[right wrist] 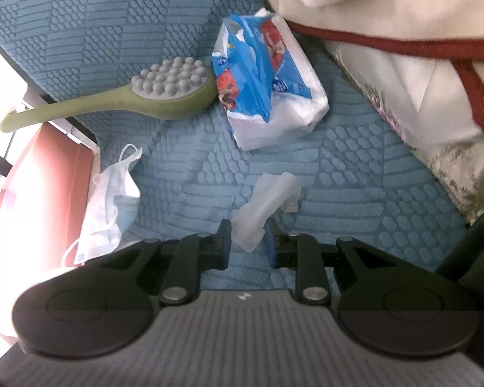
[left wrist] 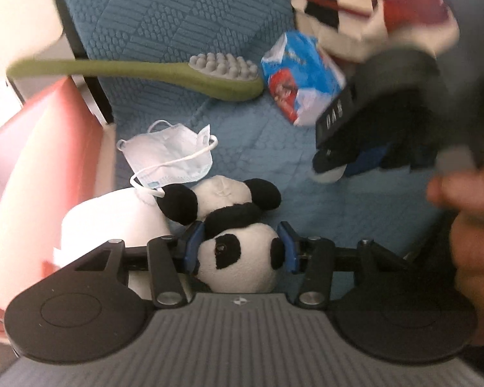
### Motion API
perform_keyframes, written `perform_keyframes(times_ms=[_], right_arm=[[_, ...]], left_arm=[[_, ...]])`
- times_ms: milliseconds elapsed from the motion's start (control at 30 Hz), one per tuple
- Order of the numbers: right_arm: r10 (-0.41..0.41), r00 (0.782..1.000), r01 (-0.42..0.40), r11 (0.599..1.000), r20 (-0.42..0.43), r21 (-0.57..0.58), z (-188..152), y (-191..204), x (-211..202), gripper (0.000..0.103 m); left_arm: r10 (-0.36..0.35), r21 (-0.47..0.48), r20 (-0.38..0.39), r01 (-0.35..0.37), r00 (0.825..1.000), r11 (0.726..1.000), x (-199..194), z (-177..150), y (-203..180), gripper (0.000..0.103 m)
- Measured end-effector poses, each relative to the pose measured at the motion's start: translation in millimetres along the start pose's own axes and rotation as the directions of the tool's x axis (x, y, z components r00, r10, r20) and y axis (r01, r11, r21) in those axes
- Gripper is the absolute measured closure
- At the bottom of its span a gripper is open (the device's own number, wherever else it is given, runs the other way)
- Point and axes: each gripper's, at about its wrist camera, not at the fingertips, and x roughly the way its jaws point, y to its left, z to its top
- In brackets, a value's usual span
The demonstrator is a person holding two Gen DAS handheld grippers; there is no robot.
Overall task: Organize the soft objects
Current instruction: 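Lift the panda plush with the left tool while the right tool lifts the clear plastic piece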
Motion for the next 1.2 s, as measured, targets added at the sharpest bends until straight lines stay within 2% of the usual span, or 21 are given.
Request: perform_keyframes(times_ms=[133, 300, 600, 833, 1200], right_arm=[[0.004, 1.000, -0.004, 1.000, 0.017, -0.012, 7.8, -0.7, -13.9, 0.077], [0.004, 1.000, -0.003, 0.999, 0.027, -0.043, 19.2, 0.2, -34.2, 0.077], [0.005, 0.999, 0.001, 0.991, 0.048, -0.135, 39.1, -6.1, -85.5, 0.077], [0.021, 0.998, -0.007, 0.979, 0.067, -0.205, 33.6, -2.9, -124.5, 0.077], [0.053, 0.992, -0.018, 0.960, 0.117, -0.279, 16.1, 3.7, -169.8, 0.077]], left_arm=[[-0.085, -0.113, 0.046, 0.090, 0.995, 0.990, -13.9, 17.2, 11.7, 0.048], [-0.188, -0.247, 0.099, 0.207, 0.977, 0.947, -29.7, 38.6, 23.2, 0.048], [-0.267, -0.360, 0.181, 0.316, 0.947, 0.878, -69.5, 61.9, 22.7, 0.048], [-0.269, -0.371, 0.192, 0.323, 0.944, 0.871, -95.4, 69.7, 23.8, 0.048], [-0.251, -0.370, 0.205, 0.312, 0.946, 0.875, -133.3, 60.5, 31.8, 0.048]])
